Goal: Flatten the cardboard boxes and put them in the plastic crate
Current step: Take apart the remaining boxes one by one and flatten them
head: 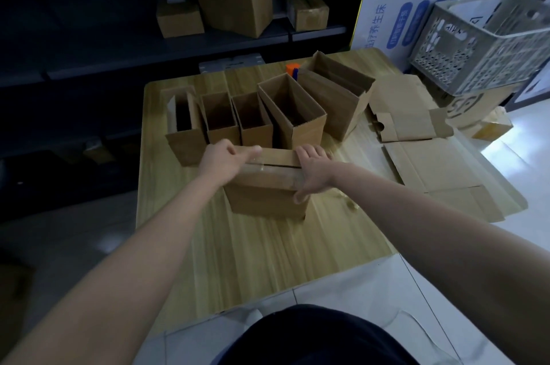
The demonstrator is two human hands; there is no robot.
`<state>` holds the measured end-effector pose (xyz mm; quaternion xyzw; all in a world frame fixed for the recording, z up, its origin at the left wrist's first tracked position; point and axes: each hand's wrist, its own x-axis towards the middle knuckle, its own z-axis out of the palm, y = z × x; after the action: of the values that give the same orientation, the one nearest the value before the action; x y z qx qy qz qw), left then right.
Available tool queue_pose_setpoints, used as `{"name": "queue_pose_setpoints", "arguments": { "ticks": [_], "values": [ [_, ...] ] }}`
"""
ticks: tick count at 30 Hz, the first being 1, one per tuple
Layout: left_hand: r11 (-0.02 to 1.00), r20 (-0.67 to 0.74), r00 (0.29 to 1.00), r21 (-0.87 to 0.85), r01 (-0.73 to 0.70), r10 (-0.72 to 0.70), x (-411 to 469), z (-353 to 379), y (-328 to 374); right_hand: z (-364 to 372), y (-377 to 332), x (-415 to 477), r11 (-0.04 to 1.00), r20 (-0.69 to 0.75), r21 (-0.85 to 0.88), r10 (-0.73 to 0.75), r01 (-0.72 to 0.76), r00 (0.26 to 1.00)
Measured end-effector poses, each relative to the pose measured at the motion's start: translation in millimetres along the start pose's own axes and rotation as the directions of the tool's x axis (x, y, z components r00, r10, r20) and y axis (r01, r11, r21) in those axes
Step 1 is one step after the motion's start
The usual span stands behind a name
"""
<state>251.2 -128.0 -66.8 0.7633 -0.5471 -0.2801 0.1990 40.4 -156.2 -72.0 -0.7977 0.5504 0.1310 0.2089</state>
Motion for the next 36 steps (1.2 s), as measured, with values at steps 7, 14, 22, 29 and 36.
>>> {"name": "queue_pose_setpoints", "arguments": {
  "ticks": [7, 14, 22, 29, 36],
  "values": [
    [0.926, -0.036, 0.974, 0.319, -0.201, 0.224, -1.1, 14.3, 10.8, 13.7, -29.7, 16.8, 0.993, -0.091, -0.101, -0.077, 0.068, 0.993],
    [0.993, -0.147, 0.984, 0.062, -0.097, 0.105, 13.9, -8.2, -19.3, 11.6, -24.9, 18.0, 0.996, -0.101, -0.057, -0.079, 0.074, 0.992],
    [0.856, -0.198, 0.889, -0.419, 0.303, -0.412, 24.6, -17.5, -66.4, 11.7, -27.1, 15.2, 0.998, -0.103, -0.032, -0.065, 0.062, 0.993],
    [0.817, -0.074, 0.947, -0.530, 0.229, -0.314, 24.1, -10.3, -40.6, 5.4, -30.7, 14.2, 0.997, -0.057, -0.080, -0.021, 0.016, 0.998],
    [0.980, 0.154, 0.986, -0.198, -0.024, 0.056, 8.4, -3.5, -13.3, 18.7, -49.5, 22.1, 0.997, -0.130, -0.082, -0.022, 0.011, 0.991]
  ]
}}
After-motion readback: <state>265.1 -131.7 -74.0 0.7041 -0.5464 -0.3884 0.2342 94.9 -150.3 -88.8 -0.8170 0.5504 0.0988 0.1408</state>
